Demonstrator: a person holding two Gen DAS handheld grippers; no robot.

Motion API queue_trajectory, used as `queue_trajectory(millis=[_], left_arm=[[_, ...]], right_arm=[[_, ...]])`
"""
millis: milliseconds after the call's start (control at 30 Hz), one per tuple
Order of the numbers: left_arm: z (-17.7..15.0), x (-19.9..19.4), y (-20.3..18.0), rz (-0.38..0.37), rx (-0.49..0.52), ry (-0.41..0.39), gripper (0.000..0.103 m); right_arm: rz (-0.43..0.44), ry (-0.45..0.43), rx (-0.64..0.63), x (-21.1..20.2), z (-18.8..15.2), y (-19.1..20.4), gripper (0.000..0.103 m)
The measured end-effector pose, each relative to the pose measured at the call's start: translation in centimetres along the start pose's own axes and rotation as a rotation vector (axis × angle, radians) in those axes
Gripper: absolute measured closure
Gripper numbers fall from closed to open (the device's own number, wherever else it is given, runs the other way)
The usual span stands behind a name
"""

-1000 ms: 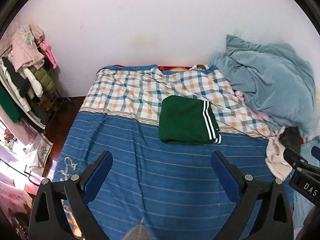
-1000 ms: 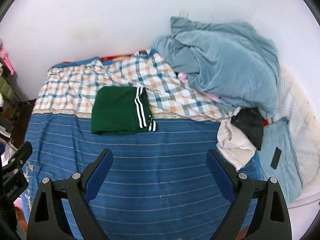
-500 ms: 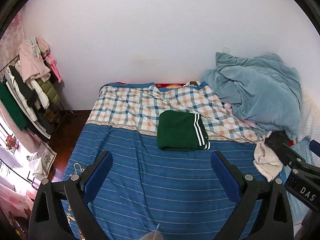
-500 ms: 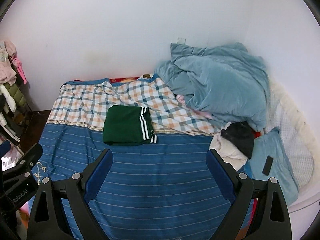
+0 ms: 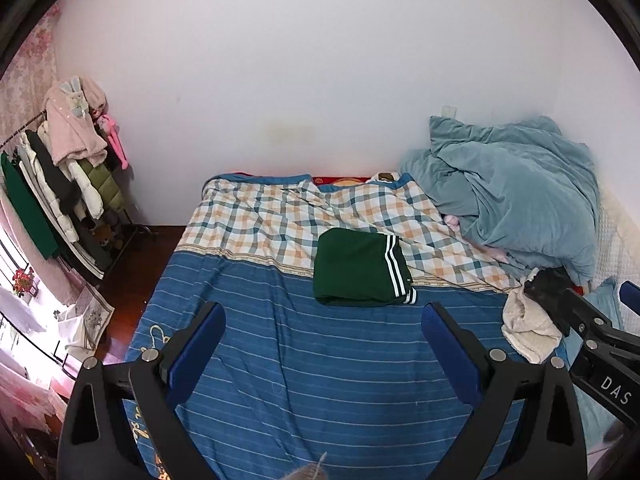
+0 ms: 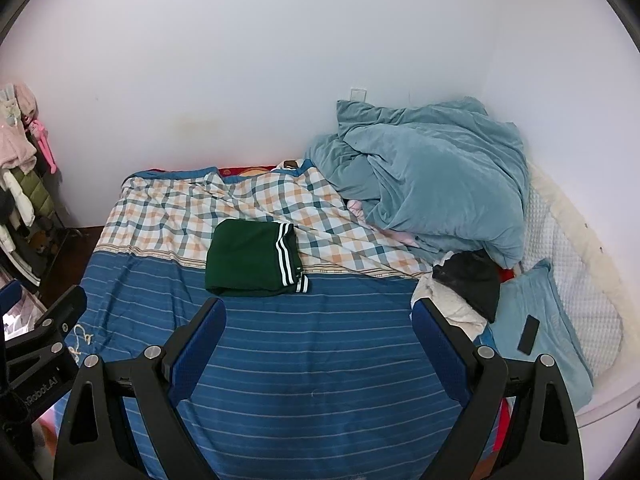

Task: Fold large clothes

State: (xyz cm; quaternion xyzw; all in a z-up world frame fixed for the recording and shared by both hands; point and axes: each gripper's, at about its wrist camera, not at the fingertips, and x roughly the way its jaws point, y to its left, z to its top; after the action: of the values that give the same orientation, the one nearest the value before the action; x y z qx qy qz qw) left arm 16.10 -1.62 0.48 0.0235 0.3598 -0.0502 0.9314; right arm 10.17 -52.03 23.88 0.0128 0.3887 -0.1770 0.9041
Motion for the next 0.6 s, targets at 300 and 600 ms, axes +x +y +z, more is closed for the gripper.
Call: queue_trajectory(millis=[300, 600], left_arm=[[-0.1, -1.5, 0.0, 0.002, 0.003, -0.039, 0.001], [-0.3, -1.9, -0.1, 0.004, 0.006, -0.049, 0.001]], right_arm=[[0.015, -0.018, 0.007, -1.1, -0.4, -0.8, 0.003], [0.009, -0.034, 0.006, -1.6, -0.4, -1.1, 0.003]])
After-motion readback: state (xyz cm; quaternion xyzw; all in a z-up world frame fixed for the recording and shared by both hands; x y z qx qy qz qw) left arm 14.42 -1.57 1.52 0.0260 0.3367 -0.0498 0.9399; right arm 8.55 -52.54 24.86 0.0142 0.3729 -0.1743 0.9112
